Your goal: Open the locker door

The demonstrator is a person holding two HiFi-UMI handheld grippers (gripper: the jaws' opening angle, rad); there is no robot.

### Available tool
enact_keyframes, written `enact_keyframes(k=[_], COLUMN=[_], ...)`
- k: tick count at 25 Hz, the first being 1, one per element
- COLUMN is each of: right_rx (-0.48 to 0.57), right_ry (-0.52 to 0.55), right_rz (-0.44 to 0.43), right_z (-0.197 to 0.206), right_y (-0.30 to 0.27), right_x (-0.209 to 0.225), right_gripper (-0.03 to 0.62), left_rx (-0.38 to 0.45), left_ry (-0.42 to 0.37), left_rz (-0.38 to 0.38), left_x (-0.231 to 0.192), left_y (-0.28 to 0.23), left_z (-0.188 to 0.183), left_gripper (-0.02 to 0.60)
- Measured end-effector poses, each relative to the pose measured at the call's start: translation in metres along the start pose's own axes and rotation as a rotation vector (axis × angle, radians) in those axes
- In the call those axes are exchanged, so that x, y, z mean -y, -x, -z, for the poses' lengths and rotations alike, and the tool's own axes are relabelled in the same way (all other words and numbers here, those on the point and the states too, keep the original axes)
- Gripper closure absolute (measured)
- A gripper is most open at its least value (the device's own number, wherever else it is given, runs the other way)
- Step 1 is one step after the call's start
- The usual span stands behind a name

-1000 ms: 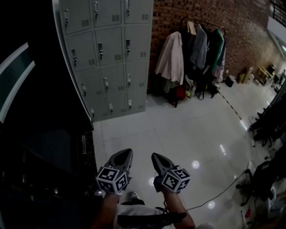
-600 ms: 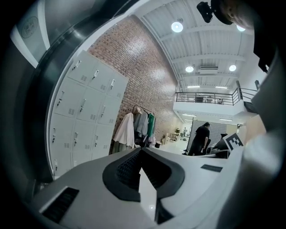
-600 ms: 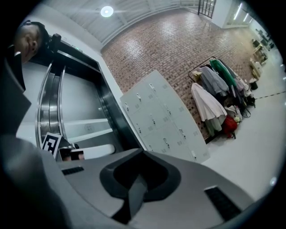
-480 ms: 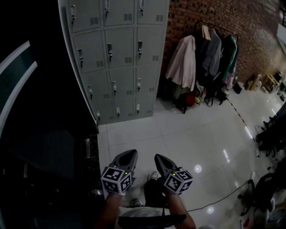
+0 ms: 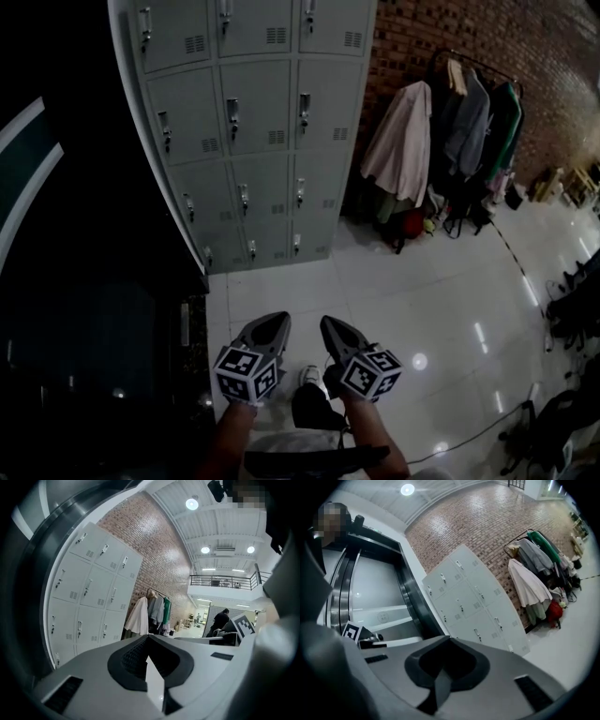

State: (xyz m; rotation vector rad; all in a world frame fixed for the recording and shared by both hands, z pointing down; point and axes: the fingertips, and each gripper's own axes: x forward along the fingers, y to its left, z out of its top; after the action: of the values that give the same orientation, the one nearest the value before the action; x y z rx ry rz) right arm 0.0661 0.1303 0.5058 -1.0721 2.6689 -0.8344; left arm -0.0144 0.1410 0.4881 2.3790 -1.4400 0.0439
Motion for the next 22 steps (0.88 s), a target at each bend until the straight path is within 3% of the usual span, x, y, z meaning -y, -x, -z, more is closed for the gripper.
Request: enact_keyframes(k=[12, 22], right_rx=[-0.036, -0.081], right_ry=[0.048, 0.077], right_rz=[-0.045, -0.092], right_z=[-0.089, -0.121], right_y=[-0.127, -0.192], right_x=[0.103, 0.147], right_gripper=[0.585, 0.585], left_rx=[0.045, 0.049], left_ry=[0.027, 0.011], left_rz=[-0.048, -0.093], left_x=[-0.073, -0.113], left_y=[-0.150, -0.215], left_z=[-0.068, -0.097], left_gripper=[0.584, 0.584])
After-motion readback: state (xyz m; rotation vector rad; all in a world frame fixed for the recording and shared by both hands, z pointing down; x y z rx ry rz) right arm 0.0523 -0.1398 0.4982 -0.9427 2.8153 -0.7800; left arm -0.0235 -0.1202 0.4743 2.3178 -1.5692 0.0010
